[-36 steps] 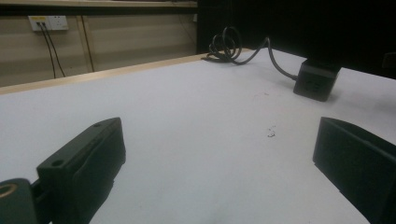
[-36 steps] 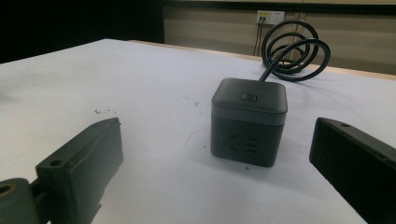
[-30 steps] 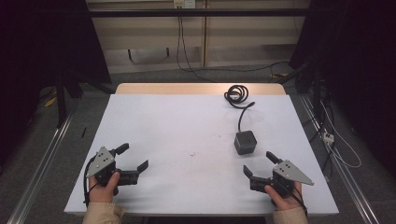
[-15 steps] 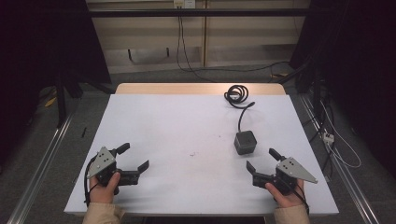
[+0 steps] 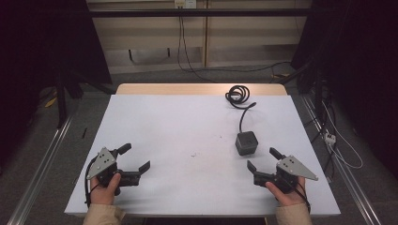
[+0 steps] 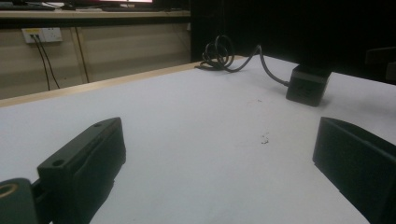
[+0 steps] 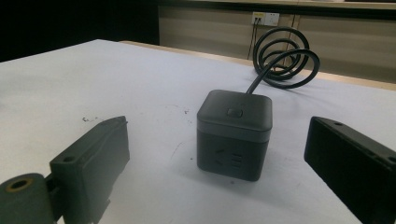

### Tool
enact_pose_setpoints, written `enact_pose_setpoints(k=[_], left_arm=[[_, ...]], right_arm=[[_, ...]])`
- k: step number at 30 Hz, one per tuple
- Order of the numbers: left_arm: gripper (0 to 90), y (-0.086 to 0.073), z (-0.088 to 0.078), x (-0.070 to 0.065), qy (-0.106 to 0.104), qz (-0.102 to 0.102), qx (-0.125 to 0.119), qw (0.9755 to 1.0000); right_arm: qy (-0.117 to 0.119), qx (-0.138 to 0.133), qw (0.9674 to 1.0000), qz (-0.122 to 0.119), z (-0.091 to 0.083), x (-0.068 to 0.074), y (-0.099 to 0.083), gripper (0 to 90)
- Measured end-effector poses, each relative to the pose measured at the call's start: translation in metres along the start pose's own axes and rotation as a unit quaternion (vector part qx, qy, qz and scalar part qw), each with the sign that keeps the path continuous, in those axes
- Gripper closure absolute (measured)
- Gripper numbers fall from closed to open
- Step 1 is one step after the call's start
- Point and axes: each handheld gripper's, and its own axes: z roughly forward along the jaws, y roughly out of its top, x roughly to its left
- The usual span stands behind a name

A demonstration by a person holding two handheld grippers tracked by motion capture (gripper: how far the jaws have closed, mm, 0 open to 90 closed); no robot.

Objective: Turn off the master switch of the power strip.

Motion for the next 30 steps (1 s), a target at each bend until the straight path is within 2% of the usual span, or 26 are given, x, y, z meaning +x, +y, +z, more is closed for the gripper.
enact_pose_setpoints(k=[2,15,19,25,30], left_arm=[[2.2,0.0,0.001,-0.001,-0.001,-0.004,-0.002,1.0],[2.3,-0.001,-0.002,-0.002,-0.006,0.005,0.004,1.0],[2.2,-0.002,-0.003,-0.002,-0.005,0.001,0.0,1.0],[2.2,-0.002,-0.003,-0.003,-0.005,0.003,0.002,1.0],[2.3,-0.002,-0.002,-0.005,-0.009,0.006,0.004,0.9999]], right_arm=[[-0.003,-0.001,1.0,0.001,0.0,-0.001,0.001,5.6],[-0.005,0.006,1.0,0.003,0.004,-0.007,0.006,5.5],[-0.007,0.006,1.0,0.001,0.006,-0.009,0.008,5.8],[-0.003,0.016,0.9999,-0.002,0.01,-0.008,0.009,6.8],[-0.012,0.015,0.9998,-0.003,0.013,-0.007,0.014,5.7]])
